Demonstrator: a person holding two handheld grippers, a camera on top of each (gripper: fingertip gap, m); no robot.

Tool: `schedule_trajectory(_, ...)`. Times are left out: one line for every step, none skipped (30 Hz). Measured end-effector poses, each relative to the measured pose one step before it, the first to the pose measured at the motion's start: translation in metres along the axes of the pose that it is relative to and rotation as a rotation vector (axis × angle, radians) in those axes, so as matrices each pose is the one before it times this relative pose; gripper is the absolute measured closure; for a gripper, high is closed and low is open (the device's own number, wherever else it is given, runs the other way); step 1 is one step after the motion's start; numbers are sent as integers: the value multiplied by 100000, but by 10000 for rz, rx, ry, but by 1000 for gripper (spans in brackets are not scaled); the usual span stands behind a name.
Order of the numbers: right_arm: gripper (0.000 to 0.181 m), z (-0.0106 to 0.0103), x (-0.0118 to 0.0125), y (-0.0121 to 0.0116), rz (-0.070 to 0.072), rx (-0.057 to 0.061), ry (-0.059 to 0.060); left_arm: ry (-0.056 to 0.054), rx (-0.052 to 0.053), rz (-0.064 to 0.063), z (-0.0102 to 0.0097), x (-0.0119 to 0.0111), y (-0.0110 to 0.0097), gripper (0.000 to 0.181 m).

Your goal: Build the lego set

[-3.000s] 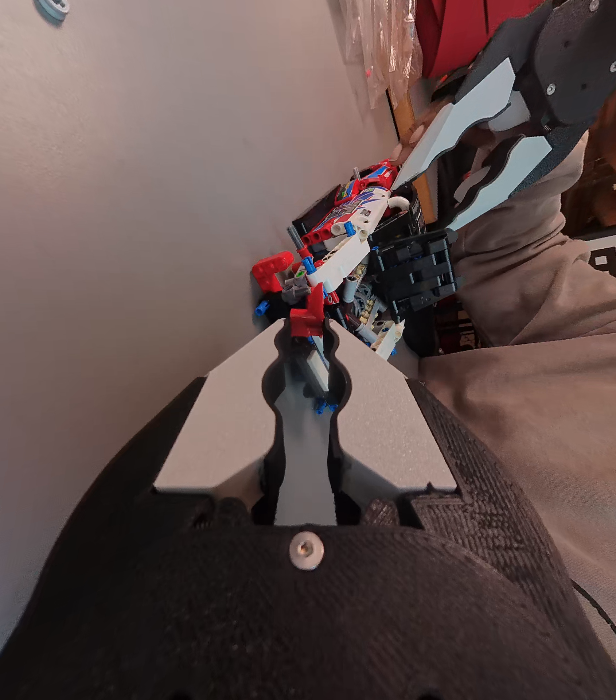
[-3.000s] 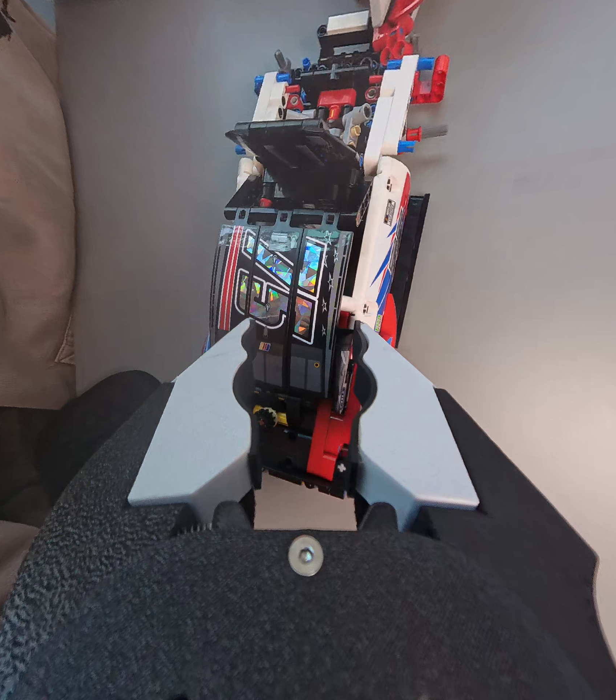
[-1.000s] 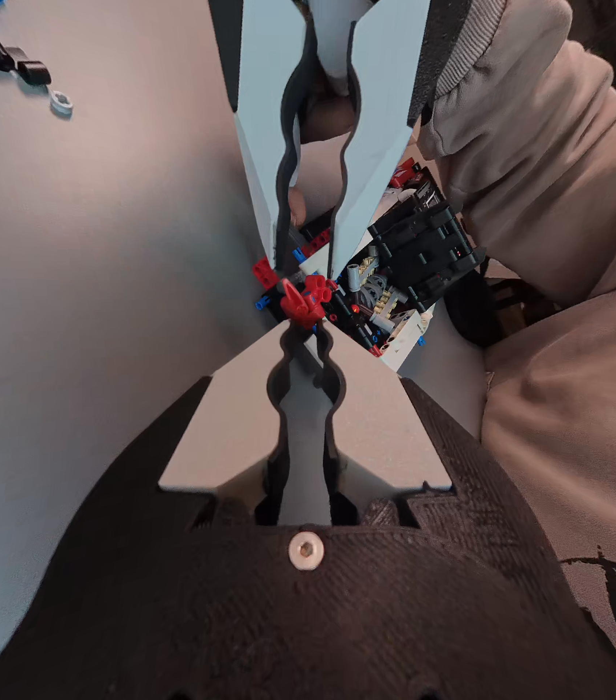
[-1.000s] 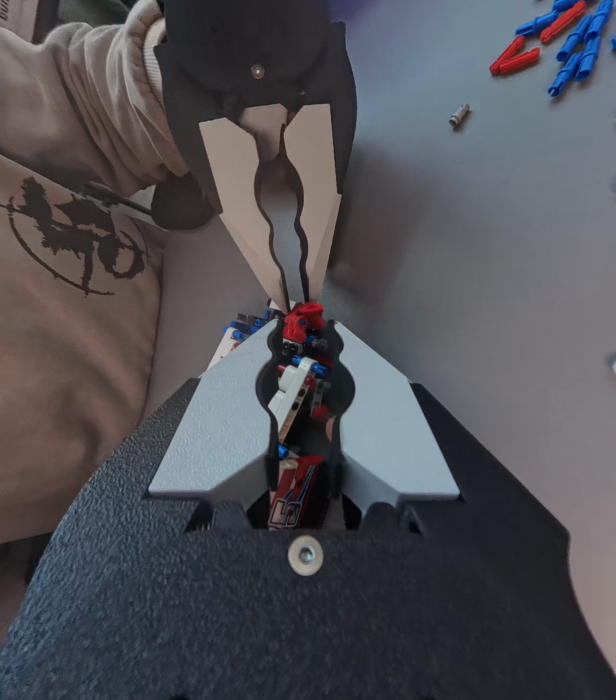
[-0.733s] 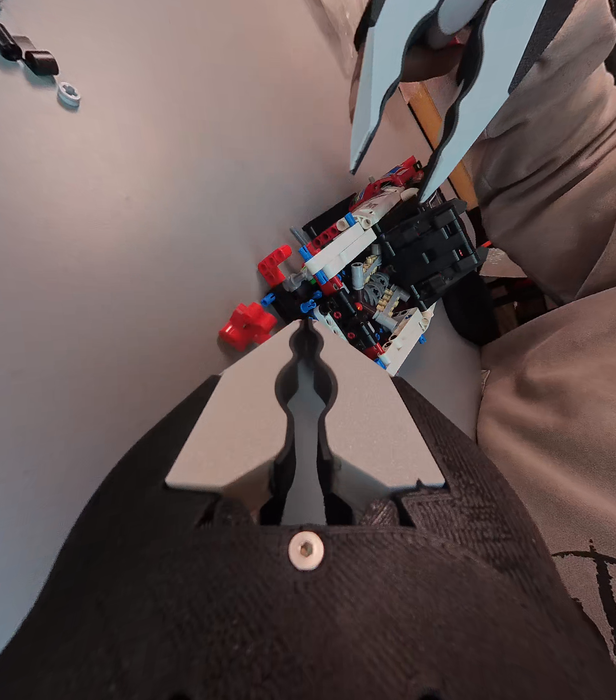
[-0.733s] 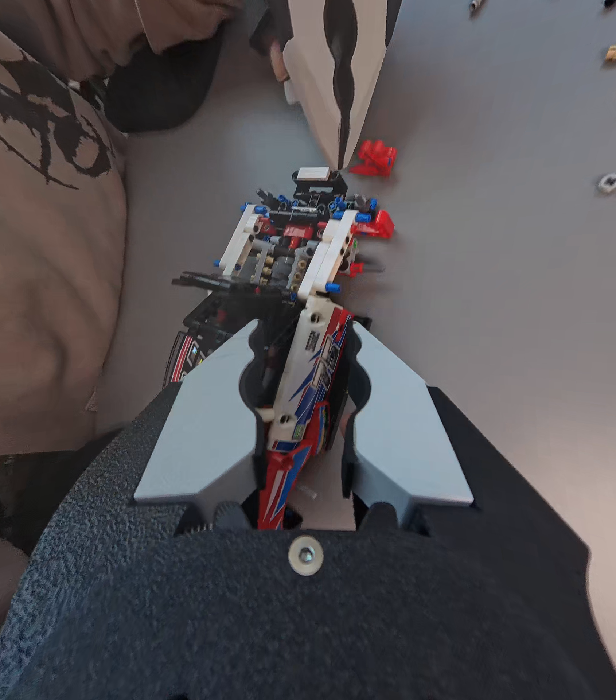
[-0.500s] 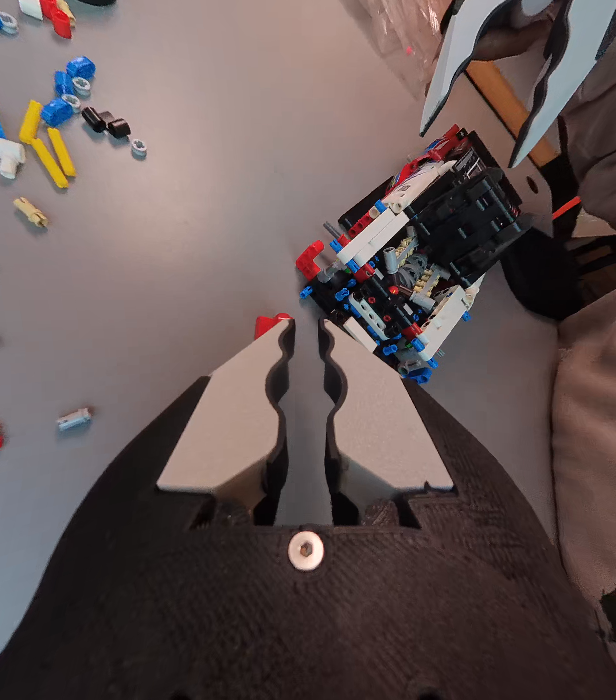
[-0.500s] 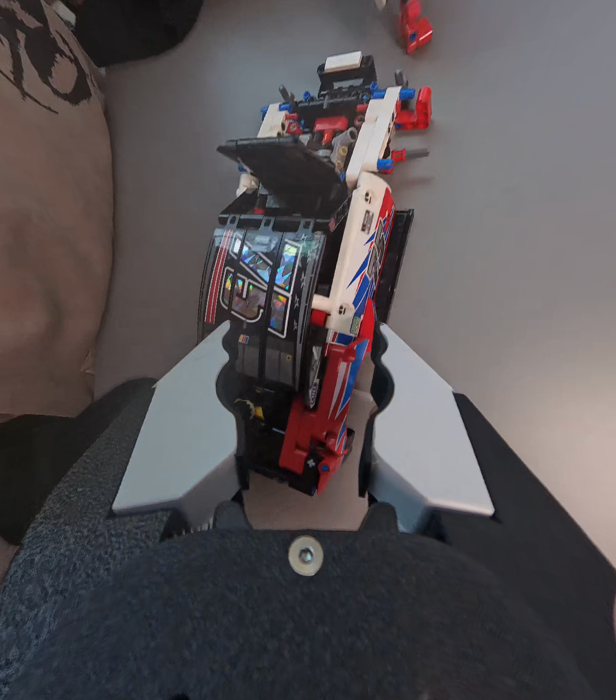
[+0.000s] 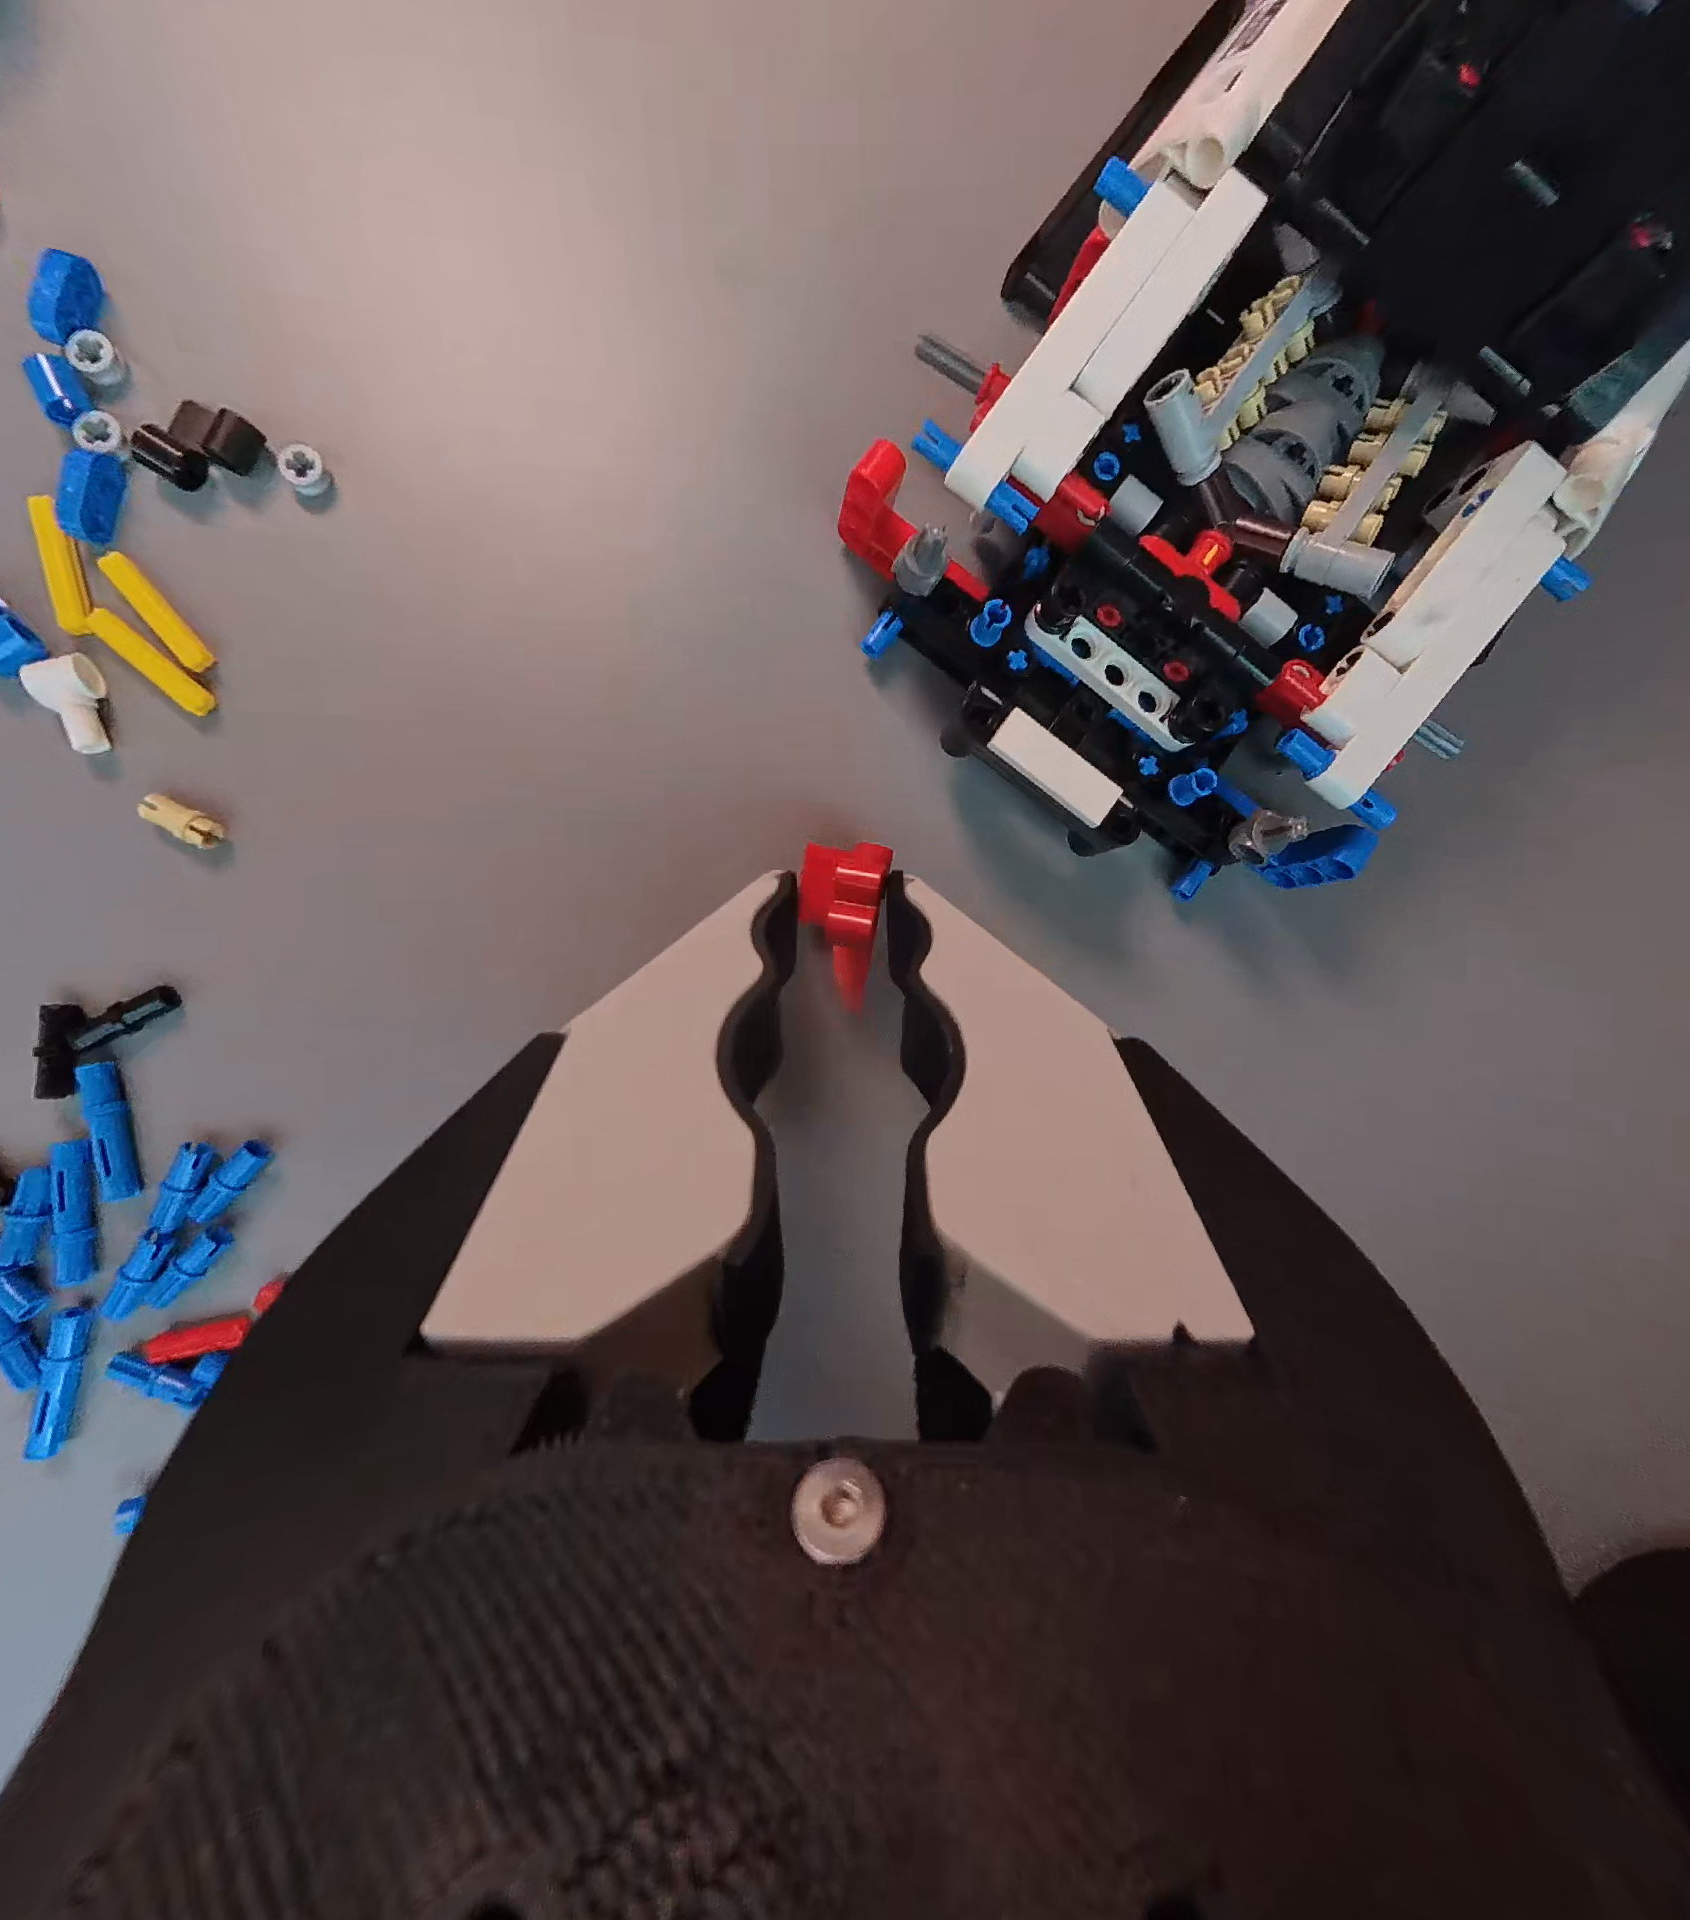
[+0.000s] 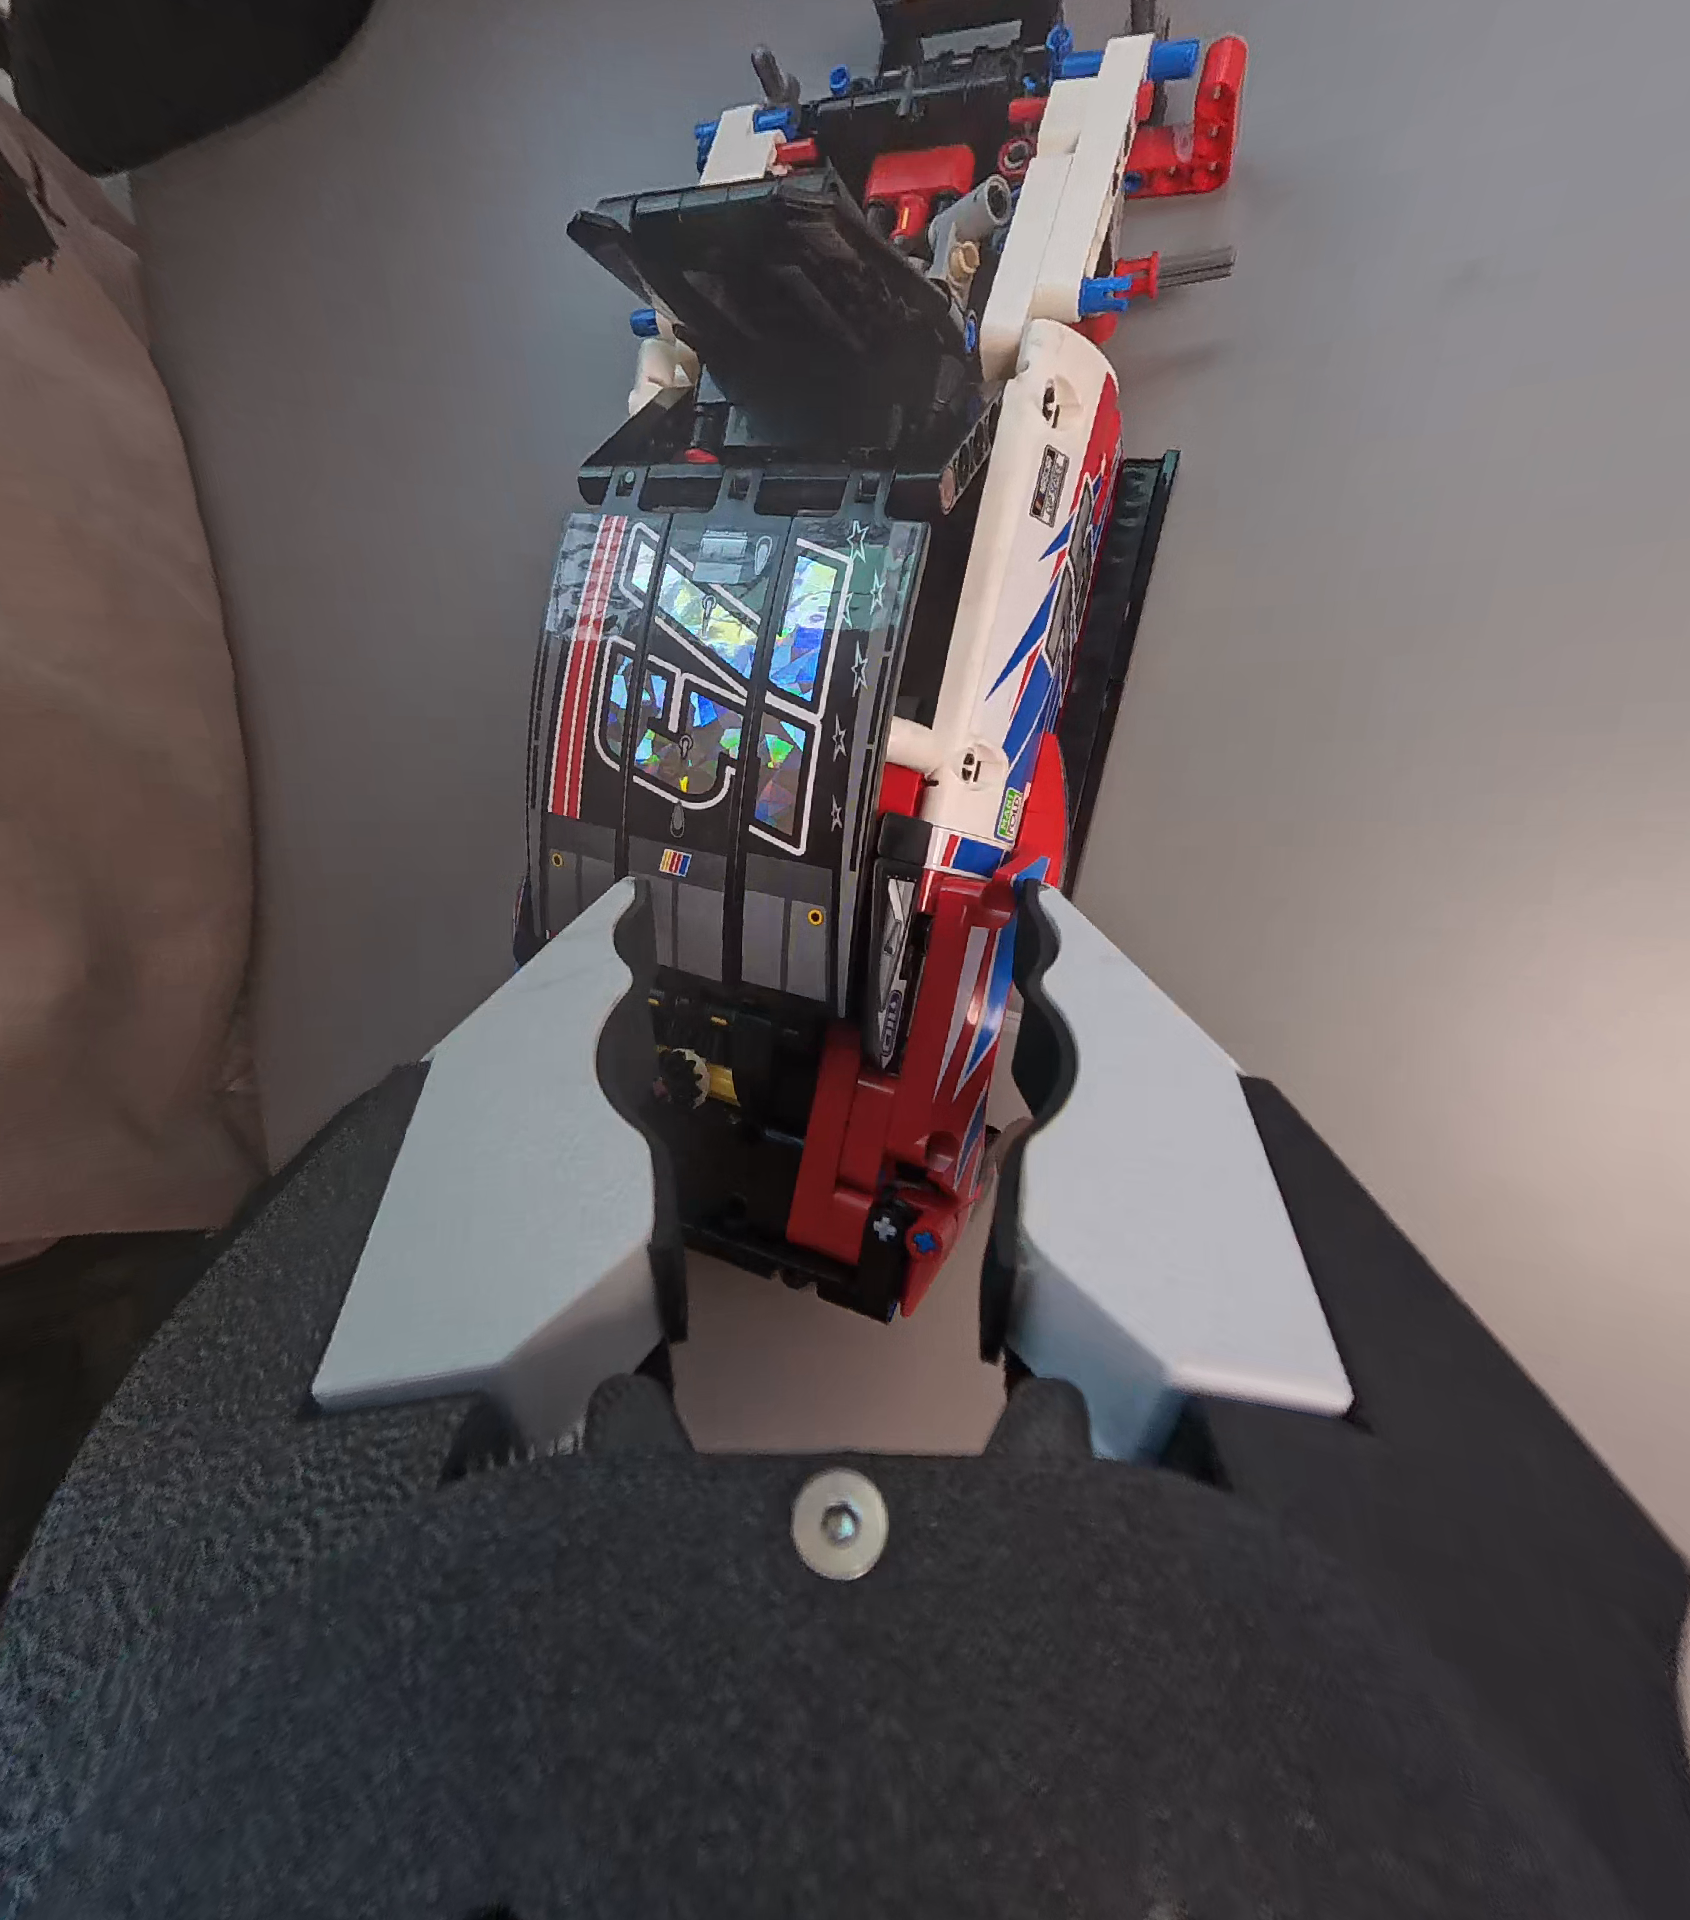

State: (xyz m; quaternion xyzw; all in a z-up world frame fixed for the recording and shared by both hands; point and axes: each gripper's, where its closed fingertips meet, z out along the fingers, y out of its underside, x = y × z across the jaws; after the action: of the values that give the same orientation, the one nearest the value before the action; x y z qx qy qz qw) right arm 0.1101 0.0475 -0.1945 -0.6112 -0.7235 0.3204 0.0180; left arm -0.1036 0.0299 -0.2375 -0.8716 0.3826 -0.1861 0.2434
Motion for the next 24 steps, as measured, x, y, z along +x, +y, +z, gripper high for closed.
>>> schedule_trajectory(114, 63, -236, 83, 284, 115, 139, -37, 84, -130, 135, -66, -253, 167)
schedule_trajectory(115, 65, -266, 73, 276, 151, 153, -34, 243, -216, -36, -80, -416, 167)
schedule_trajectory(116, 84, -258, 49, 230, 208, 179, 24, 442, -281, -143, 4, -618, 167)
schedule_trajectory(116, 88, -275, 21, 145, 249, 183, 73, 640, -367, -214, 35, -846, 167)
schedule_trajectory(116, 111, -302, 9, 106, 248, 166, 113, 736, -463, -228, 58, -938, 167)
schedule_trajectory(116, 124, -341, 23, 115, 229, 107, 119, 758, -560, -188, 35, -944, 167)
schedule_trajectory(117, 133, -385, 36, 81, 180, 54, 194, 670, -637, -120, 143, -782, 167)
schedule_trajectory(117, 146, -403, 23, 41, 149, 37, 277, 543, -675, -48, 274, -577, 167)
schedule_trajectory(117, 210, -416, -11, 39, 134, 42, 261, 467, -624, 0, 312, -425, 168)
schedule_trajectory(117, 255, -468, -63, 63, 121, 40, 173, 390, -549, 9, 244, -249, 167)
schedule_trajectory(117, 300, -557, -49, 44, 72, 23, 72, 328, -503, -23, 134, -107, 168)
schedule_trajectory(118, 305, -624, -17, 23, 29, 43, 98, 315, -459, -58, 192, -67, 167)
schedule_trajectory(117, 344, -665, -29, 75, 25, 63, 216, 318, -480, -96, 398, -38, 168)
schedule_trajectory(117, 375, -758, -18, 144, 41, 61, 296, 294, -523, -125, 545, 24, 167)
schedule_trajectory(117, 376, -847, 10, 113, 44, 72, 333, 281, -485, -145, 628, 58, 168)
schedule_trajectory(117, 281, -879, 122, -87, -39, 51, 343, 276, -415, -155, 668, 95, 168)
schedule_trajectory(122, 50, -921, 157, -326, -88, -69, 346, 235, -361, -135, 696, 157, 168)
schedule_trajectory(123, -252, -934, -348, -256, 150, -241, 381, 153, -331, -75, 749, 271, 167)
schedule_trajectory(122, -502, -508, -898, -51, 354, -187, 373, 120, -289, -26, 720, 312, 167)
schedule_trajectory(122, -632, -41, -1310, -55, 479, -81, 356, 191, -238, 32, 696, 170, 167)
schedule_trajectory(125, -548, 414, -1726, -211, 638, 84, 385, 255, -229, 67, 737, 44, 168)
schedule_trajectory(131, -299, 941, -1967, -232, 722, 374, 383, 296, -241, 145, 704, -33, 167)
schedule_trajectory(136, 157, 1174, -1906, -205, 653, 532, 304, 330, -234, 202, 584, -91, 167)
schedule_trajectory(137, 625, 1064, -1736, -218, 606, 532, 196, 344, -187, 208, 427, -128, 168)
